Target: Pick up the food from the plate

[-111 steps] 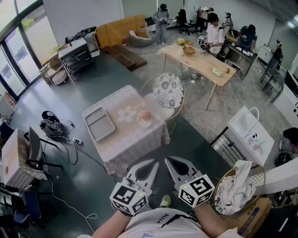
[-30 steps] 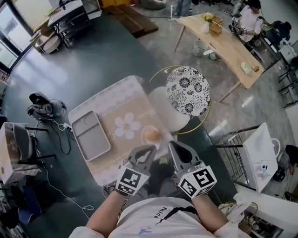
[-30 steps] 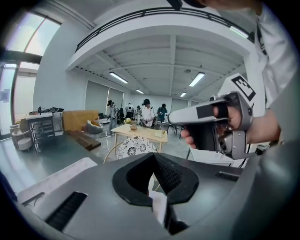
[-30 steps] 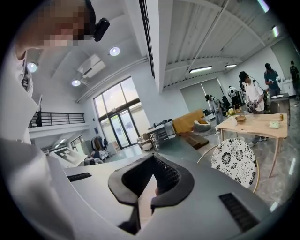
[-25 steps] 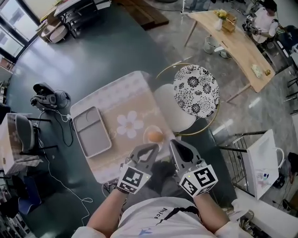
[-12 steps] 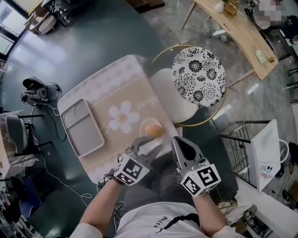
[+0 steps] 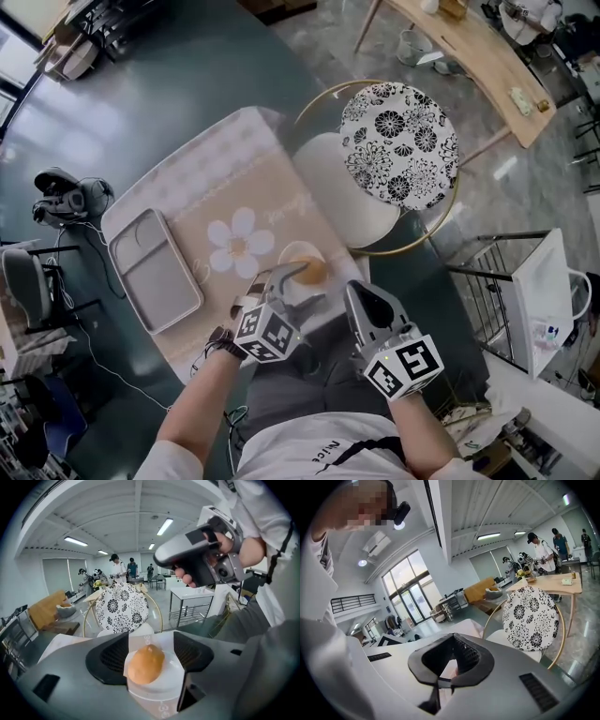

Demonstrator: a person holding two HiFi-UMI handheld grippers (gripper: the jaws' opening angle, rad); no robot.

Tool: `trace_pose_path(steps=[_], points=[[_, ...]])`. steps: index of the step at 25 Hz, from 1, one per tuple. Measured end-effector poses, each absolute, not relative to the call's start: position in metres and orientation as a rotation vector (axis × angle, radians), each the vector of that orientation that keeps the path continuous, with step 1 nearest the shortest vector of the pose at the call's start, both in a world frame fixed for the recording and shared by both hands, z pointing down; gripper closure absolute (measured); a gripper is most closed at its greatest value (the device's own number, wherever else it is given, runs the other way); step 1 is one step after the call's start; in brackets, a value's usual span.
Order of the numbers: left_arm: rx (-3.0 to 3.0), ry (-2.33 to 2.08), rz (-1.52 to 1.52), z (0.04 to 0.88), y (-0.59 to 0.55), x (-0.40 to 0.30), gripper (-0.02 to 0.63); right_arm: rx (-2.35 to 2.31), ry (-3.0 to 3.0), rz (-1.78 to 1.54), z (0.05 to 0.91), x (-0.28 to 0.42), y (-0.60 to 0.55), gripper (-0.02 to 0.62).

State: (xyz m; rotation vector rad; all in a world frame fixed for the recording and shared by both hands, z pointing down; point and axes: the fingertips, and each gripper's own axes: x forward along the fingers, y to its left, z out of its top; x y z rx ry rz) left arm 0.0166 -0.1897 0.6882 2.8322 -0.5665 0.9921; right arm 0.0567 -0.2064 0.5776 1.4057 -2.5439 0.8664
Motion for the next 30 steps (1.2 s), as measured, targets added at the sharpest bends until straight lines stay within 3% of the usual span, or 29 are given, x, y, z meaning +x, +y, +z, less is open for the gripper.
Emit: trace_pose_path(steps=[6,21,30], points=[[2.855,-0.434,1.099,0.72,-0.192,0.016,0.262,1.402,-2.549,0.875,0.592,0.055,-0.211,0.581],[2.836,-0.336,1.223,0.78,-0.2,0.025,0.232,1.418,-2.509,0.905,0.623,0.065,-0.21,0.581],[2.772,-0.471,1.129,0.763,-0.207,0.019,0.238,1.401,-2.501,0.916,0.614,0.066,-0.207,0.581]])
